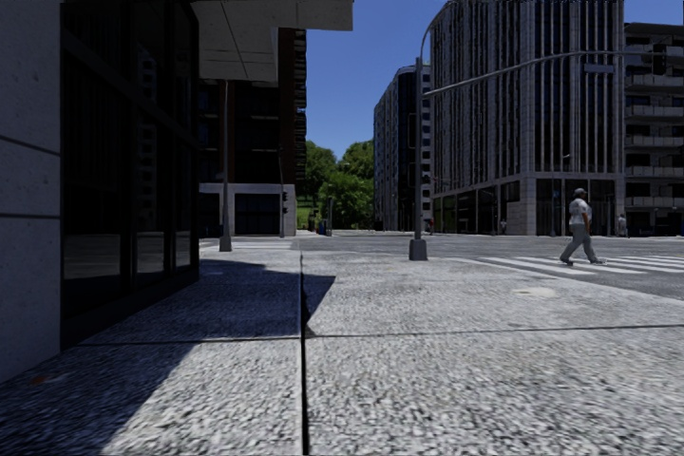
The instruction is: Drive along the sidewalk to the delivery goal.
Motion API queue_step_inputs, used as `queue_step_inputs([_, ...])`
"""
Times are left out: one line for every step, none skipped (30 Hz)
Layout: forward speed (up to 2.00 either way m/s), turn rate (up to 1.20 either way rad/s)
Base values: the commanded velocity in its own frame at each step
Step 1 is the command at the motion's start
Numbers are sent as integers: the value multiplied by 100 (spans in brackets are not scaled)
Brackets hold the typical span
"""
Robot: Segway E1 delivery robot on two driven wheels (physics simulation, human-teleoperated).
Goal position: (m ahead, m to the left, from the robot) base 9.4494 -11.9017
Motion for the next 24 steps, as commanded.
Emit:
queue_step_inputs([199, -36])
queue_step_inputs([199, -36])
queue_step_inputs([199, -36])
queue_step_inputs([199, -36])
queue_step_inputs([199, -36])
queue_step_inputs([199, -36])
queue_step_inputs([199, -35])
queue_step_inputs([199, -29])
queue_step_inputs([199, -25])
queue_step_inputs([199, -22])
queue_step_inputs([199, -22])
queue_step_inputs([199, -13])
queue_step_inputs([199, -4])
queue_step_inputs([199, 0])
queue_step_inputs([199, 0])
queue_step_inputs([199, 0])
queue_step_inputs([199, 0])
queue_step_inputs([199, 0])
queue_step_inputs([199, 0])
queue_step_inputs([199, 0])
queue_step_inputs([199, 0])
queue_step_inputs([199, 0])
queue_step_inputs([199, 0])
queue_step_inputs([199, 0])
